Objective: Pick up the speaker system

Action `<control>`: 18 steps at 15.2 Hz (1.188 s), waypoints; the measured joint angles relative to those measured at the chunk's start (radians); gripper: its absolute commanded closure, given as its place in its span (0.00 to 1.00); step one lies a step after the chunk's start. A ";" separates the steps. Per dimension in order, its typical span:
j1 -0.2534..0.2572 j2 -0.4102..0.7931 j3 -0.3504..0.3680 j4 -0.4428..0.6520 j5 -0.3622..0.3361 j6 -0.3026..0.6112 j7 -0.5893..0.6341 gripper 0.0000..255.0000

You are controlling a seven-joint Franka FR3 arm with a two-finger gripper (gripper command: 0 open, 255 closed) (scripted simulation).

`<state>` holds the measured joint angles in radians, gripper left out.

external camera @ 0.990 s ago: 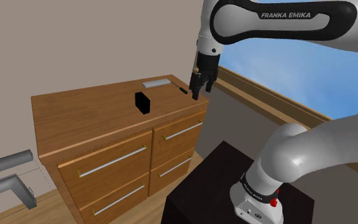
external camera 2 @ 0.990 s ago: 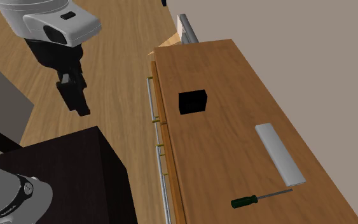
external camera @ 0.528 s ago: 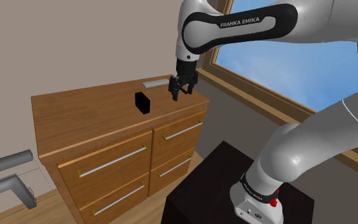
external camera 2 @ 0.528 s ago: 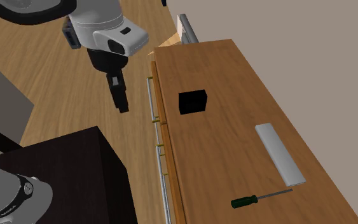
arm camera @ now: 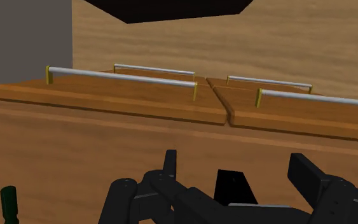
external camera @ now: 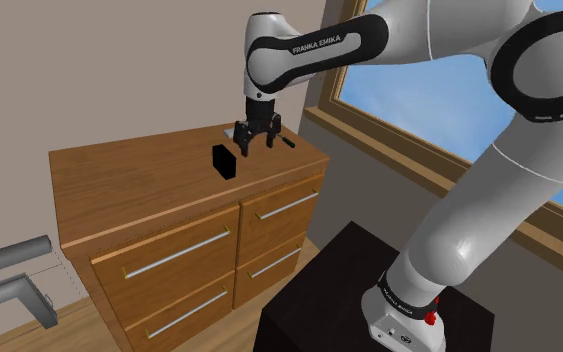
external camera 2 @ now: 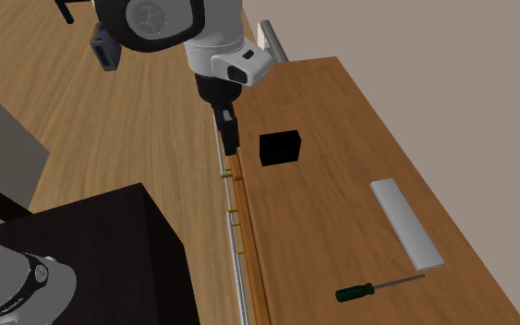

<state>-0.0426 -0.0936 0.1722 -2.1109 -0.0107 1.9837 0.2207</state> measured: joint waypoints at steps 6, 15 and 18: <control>0.004 0.233 0.003 0.194 -0.046 0.052 0.073 0.00; 0.026 0.485 -0.011 0.434 -0.091 0.078 0.140 0.00; 0.028 0.505 -0.012 0.424 -0.096 0.107 0.144 0.00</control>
<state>-0.0149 0.4115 0.1597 -1.6864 -0.1064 2.0906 0.3645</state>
